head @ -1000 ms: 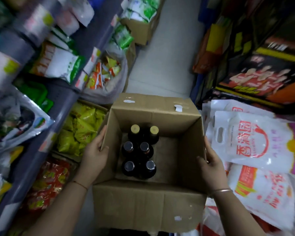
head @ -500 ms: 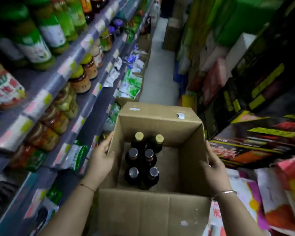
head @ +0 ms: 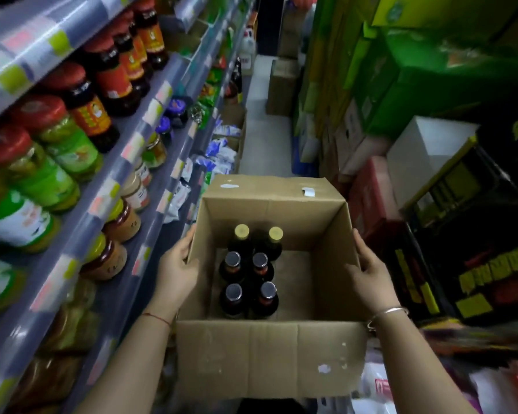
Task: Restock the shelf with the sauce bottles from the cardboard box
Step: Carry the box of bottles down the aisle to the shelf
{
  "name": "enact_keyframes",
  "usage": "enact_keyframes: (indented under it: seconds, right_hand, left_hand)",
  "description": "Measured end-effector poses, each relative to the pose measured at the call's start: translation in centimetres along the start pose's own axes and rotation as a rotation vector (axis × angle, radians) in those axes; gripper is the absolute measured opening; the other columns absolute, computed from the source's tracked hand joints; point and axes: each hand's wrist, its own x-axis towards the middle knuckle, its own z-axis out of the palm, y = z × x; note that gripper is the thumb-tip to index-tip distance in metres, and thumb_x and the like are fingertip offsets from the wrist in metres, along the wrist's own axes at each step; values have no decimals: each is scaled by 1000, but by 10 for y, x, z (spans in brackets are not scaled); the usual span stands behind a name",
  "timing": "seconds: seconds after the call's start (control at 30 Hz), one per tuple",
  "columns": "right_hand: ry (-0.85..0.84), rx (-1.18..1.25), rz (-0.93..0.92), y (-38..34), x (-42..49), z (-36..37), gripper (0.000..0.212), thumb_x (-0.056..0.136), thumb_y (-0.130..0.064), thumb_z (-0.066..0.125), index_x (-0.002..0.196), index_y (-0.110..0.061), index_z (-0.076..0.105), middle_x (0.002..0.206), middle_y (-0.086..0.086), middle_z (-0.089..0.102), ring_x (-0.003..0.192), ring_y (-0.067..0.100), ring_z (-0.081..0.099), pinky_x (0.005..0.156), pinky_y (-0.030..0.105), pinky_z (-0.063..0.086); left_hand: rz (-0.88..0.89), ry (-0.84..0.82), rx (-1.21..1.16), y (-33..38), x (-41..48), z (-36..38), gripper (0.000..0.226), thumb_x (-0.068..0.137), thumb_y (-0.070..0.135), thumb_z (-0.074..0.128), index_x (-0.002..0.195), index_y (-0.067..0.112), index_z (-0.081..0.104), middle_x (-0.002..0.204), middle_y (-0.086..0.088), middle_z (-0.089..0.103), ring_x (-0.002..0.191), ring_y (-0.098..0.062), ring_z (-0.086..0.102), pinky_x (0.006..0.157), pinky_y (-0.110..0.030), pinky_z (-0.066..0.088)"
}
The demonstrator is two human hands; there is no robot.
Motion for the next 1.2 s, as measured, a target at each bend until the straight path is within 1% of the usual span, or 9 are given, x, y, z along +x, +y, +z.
enact_keyframes:
  seconds: [0.07, 0.17, 0.27, 0.33, 0.5, 0.67, 0.87, 1.03, 1.2]
  right_hand:
    - [-1, 11, 4, -13, 33, 3, 69, 89, 3, 49, 141, -40, 33, 141, -8, 46, 125, 15, 50, 101, 33, 46]
    - [-16, 34, 30, -29, 83, 3, 68, 89, 3, 47, 142, -39, 34, 135, -21, 37, 123, 3, 40, 102, 24, 38]
    - [-32, 46, 57, -42, 131, 1, 67, 90, 2, 47, 143, -37, 33, 134, -23, 35, 125, 2, 37, 101, 23, 35]
    - [-39, 47, 63, -50, 165, 1, 67, 90, 3, 47, 143, -36, 32, 136, -22, 36, 126, 4, 37, 101, 24, 36]
    - [-22, 58, 66, -70, 253, 8, 69, 88, 5, 47, 142, -38, 35, 135, -12, 46, 112, 5, 52, 83, 14, 44]
    - [11, 61, 111, -93, 336, 19, 72, 89, 5, 47, 131, -52, 33, 143, 4, 48, 124, 28, 53, 103, 45, 45]
    - [71, 38, 89, -126, 433, 26, 76, 87, 5, 48, 131, -55, 33, 145, -6, 44, 130, 19, 47, 108, 49, 40]
    - [60, -10, 85, -145, 525, 27, 72, 87, 5, 48, 141, -41, 34, 146, -6, 44, 133, 15, 44, 111, 41, 38]
    - [27, -29, 63, -160, 621, 32, 72, 87, 5, 48, 142, -39, 33, 142, -7, 46, 128, 13, 47, 107, 31, 39]
  left_hand:
    - [-3, -5, 35, 8, 36, 6, 65, 86, -12, 48, 142, 20, 40, 140, -2, 52, 127, -14, 50, 106, -36, 42]
    - [-31, -18, 44, 22, 87, 16, 64, 86, -13, 48, 142, 16, 40, 143, -4, 49, 129, -17, 48, 103, -33, 42]
    - [-46, -44, 39, 35, 134, 29, 66, 87, -13, 47, 142, 21, 39, 140, -3, 52, 129, -18, 49, 106, -41, 42]
    - [-46, -43, 45, 48, 166, 37, 66, 86, -13, 46, 142, 21, 40, 138, 0, 53, 127, -15, 50, 105, -38, 43]
    - [-81, -39, 22, 69, 246, 57, 66, 86, -13, 46, 141, 23, 40, 133, -2, 58, 121, -20, 56, 100, -41, 46]
    - [-84, -85, 19, 89, 341, 71, 71, 86, -12, 46, 139, 35, 41, 128, 3, 62, 115, -14, 60, 100, -45, 48]
    - [-66, -100, -3, 126, 446, 95, 70, 86, -15, 44, 143, 26, 38, 134, -4, 58, 120, -15, 57, 106, -45, 43]
    - [-67, -75, 26, 152, 525, 118, 66, 89, -10, 48, 144, 26, 36, 131, -2, 59, 114, -14, 59, 97, -31, 47]
    - [-106, -43, 20, 164, 612, 143, 66, 91, -6, 48, 141, 36, 36, 130, 2, 61, 101, -8, 63, 92, -39, 52]
